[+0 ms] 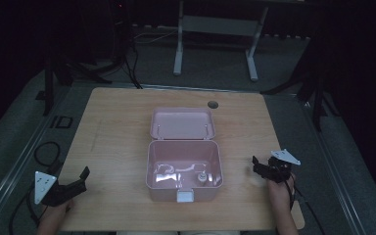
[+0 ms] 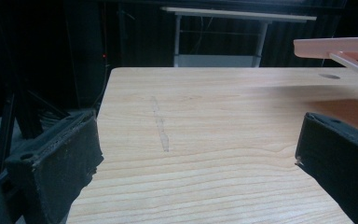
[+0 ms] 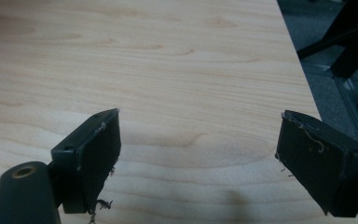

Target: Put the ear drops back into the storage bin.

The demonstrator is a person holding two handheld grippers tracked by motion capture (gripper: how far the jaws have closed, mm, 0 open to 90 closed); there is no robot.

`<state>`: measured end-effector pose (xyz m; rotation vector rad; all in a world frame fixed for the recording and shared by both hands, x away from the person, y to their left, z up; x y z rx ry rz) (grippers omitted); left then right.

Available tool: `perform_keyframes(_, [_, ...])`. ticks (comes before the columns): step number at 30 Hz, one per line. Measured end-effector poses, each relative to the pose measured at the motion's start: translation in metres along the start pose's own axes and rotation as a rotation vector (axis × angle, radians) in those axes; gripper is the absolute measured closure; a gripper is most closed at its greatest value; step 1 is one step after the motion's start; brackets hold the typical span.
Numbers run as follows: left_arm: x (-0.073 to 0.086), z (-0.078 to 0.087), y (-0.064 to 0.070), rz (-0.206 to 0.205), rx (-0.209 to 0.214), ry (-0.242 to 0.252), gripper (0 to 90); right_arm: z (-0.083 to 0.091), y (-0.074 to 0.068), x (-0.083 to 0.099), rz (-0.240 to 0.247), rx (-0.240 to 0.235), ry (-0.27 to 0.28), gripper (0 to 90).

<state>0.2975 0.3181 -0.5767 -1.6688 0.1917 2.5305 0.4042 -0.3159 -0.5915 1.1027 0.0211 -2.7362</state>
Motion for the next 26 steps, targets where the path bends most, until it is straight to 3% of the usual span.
perform_keyframes(6, [0.000, 0.000, 0.000, 0.000, 0.001, 0.000, 0.4, 0.004, 0.002, -0.001, -0.027, 0.012, 0.064, 13.5])
perform_keyframes(10, [0.000, 0.000, 0.000, -0.002, 0.003, 0.001, 0.4, 0.011, 0.006, -0.001, -0.042, 0.080, 0.141, 13.7])
perform_keyframes(13, [0.000, 0.000, 0.000, -0.001, 0.006, 0.000, 0.4, 0.013, 0.007, -0.001, -0.041, 0.113, 0.168, 13.7])
perform_keyframes(15, [0.000, 0.000, 0.000, -0.002, 0.005, 0.000, 0.4, 0.014, 0.006, -0.003, -0.041, 0.100, 0.178, 13.7])
perform_keyframes(19, [0.000, 0.000, 0.000, -0.002, 0.006, 0.000, 0.4, 0.015, 0.005, -0.004, -0.018, 0.131, 0.192, 13.7])
perform_keyframes(26, [0.000, 0.000, 0.000, -0.002, 0.007, 0.000, 0.4, 0.015, 0.003, -0.005, 0.005, 0.144, 0.194, 13.7])
Point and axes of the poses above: each handheld gripper's, and its own axes: z roughly backward along the jaws, x roughly out of its underside, y roughly to its right, the point moved 8 cm from there along -z, roughly forward along the jaws, and after that the axes turned 14 degrees about -y, right-handed, at the moved point
